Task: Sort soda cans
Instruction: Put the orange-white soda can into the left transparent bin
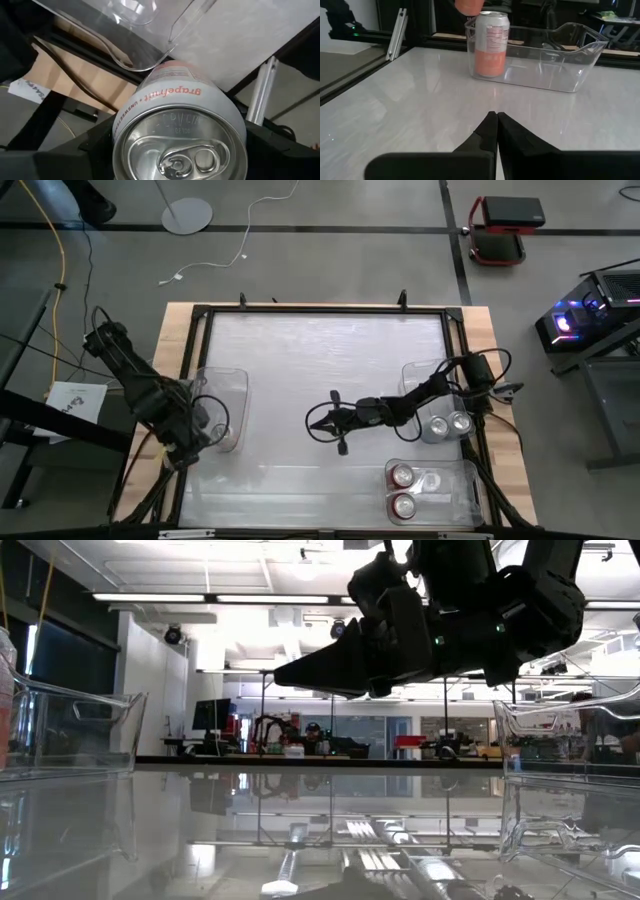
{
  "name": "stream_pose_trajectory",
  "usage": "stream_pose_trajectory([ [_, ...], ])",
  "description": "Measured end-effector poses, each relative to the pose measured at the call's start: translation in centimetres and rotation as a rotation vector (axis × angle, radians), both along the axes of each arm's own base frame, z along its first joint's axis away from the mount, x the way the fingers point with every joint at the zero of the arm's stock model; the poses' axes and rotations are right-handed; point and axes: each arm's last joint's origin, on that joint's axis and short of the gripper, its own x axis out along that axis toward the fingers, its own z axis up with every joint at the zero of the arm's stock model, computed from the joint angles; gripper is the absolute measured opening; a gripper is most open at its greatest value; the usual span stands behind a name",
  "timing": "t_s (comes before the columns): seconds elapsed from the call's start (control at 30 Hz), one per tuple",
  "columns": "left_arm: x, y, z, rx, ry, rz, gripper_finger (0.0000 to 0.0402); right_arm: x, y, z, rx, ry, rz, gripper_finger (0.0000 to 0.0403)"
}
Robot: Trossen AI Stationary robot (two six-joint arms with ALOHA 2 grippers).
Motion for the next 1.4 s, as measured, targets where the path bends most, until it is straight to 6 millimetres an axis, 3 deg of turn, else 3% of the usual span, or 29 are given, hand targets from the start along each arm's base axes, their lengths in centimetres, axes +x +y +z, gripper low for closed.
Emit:
stream_pose_trajectory([
  [0.43, 0.0, -0.3, 2.6, -0.11, 0.009, 0.073, 0.0288, 0.1, -0.8, 0.0, 0.004, -0.002, -0.022, 0.0],
  [0.73, 0.2, 0.7, 8.7, -0.074, -0.375, 0.195, 0.0288, 0.2, -0.8, 0.1, 0.004, -0.006, -0.022, 0.0],
  [0.87, 0.2, 1.2, 10.1, -0.043, -0.501, 0.201, 0.0288, 0.1, -0.8, 0.1, 0.004, -0.006, -0.022, 0.0],
  [1.13, 0.1, 1.3, 8.3, -0.054, -0.421, 0.115, 0.0288, 0.1, -0.8, 0.1, 0.013, -0.005, -0.023, 0.0],
  [1.4, -1.0, 1.7, 4.2, -0.057, -0.227, 0.054, 0.0288, 0.1, -0.8, 0.1, 0.037, -0.001, -0.027, 0.0],
])
